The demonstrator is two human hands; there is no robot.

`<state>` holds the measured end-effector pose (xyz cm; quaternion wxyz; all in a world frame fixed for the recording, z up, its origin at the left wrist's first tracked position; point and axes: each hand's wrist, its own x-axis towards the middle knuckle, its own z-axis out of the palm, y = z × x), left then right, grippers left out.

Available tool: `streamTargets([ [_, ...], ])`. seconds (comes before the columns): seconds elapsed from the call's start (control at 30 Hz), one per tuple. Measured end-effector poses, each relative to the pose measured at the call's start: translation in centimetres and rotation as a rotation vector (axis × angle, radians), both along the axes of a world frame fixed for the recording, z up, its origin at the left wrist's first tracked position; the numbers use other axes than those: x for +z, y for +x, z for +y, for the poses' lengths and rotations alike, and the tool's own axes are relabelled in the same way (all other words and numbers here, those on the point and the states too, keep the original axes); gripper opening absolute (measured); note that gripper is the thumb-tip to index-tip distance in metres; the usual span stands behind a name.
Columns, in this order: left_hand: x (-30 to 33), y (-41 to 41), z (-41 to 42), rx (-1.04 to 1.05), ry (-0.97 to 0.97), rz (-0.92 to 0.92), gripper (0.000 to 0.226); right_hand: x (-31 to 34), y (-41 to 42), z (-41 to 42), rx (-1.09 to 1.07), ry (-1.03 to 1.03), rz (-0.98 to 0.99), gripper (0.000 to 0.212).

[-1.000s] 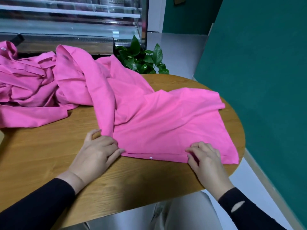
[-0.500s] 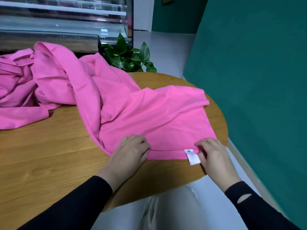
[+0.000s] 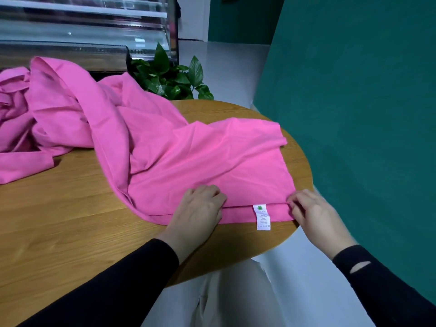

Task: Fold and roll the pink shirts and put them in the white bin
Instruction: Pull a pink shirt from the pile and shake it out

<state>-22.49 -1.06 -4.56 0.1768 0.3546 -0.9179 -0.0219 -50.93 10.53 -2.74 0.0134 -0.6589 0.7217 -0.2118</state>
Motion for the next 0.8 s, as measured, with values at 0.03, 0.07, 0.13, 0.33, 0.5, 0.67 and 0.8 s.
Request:
streamTargets([
  [0.03, -0.4, -0.3, 0.1, -0.014, 0.005, 0.032, 0.021, 0.2, -0.1, 0.2, 0.014, 0.003, -0.002, 0.007],
  [0.07, -0.9, -0.5, 0.2, -0.030, 0.004, 0.072, 0.017, 0.3, -0.3, 0.5, 0.033, 0.010, 0.001, 0.007],
  [0.13, -1.1, -0.3, 0.5, -0.056, -0.031, 0.145, 0.014, 0.3, -0.5, 1.1, 0.066, 0.027, 0.018, 0.006],
  [0.33, -0.2, -0.4, 1.3, -0.135, -0.092, 0.178, 0.010, 0.5, -0.9, 2.7, 0.126, -0.066, 0.109, 0.010],
  [0.5, 0.4, 0.1, 1.6, -0.225, -0.094, 0.131, 0.013, 0.1, -1.0, 3.6, 0.218, -0.004, 0.101, 0.019],
  [0.67, 0.4, 0.6, 1.8, -0.266, -0.060, 0.110, 0.018, 0.7, -1.0, 4.2, 0.213, 0.140, 0.002, 0.021],
  [0.8, 0.3, 0.7, 1.8, -0.277, -0.040, 0.099, 0.018, 1.5, -0.6, 4.1, 0.207, 0.186, -0.006, 0.024],
])
